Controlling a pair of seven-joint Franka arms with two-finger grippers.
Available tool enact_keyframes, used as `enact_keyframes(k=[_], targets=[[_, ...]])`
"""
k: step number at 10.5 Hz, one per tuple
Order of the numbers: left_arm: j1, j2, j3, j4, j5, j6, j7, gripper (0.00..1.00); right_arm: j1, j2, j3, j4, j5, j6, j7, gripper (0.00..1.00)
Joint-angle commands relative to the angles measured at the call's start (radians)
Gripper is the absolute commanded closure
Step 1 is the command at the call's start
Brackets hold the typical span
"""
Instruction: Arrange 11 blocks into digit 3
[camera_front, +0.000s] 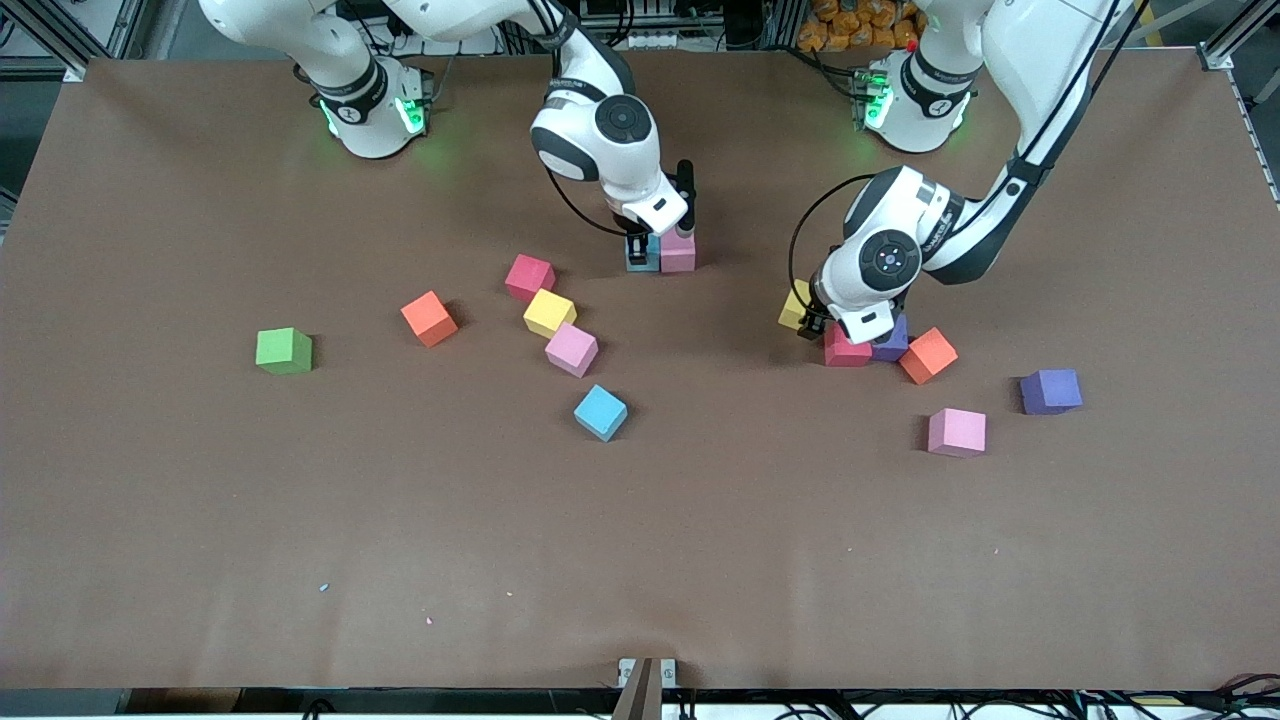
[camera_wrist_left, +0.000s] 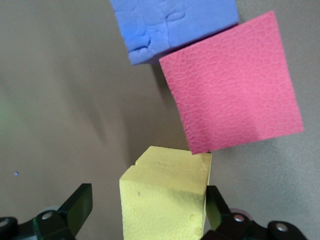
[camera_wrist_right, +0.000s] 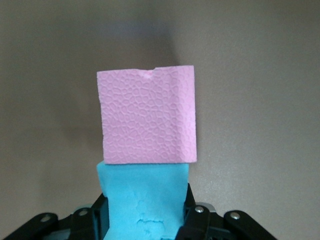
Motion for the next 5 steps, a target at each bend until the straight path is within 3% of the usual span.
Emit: enact_keyframes(k=[1, 2, 4, 5], targets=[[0.0, 0.024, -0.01, 0.018, 0.027, 0.008, 0.0, 0.0, 0.012, 0.018, -0.006, 0.022, -0.041, 0.006, 0.027, 1.0], [0.001, 0.035, -0.01, 0.022, 0.027, 0.008, 0.001, 0.0, 0.012, 0.021, -0.006, 0.022, -0.041, 0.004, 0.027, 1.0], [0.009, 0.055, -0.008, 0.041, 0.027, 0.008, 0.0, 0.51, 0.016, 0.023, -0.006, 0.023, -0.043, 0.007, 0.027, 1.0], [0.009, 0.056, -0.01, 0.047, 0.027, 0.008, 0.0, 0.75, 0.018, 0.023, -0.006, 0.023, -0.043, 0.007, 0.027, 0.92]])
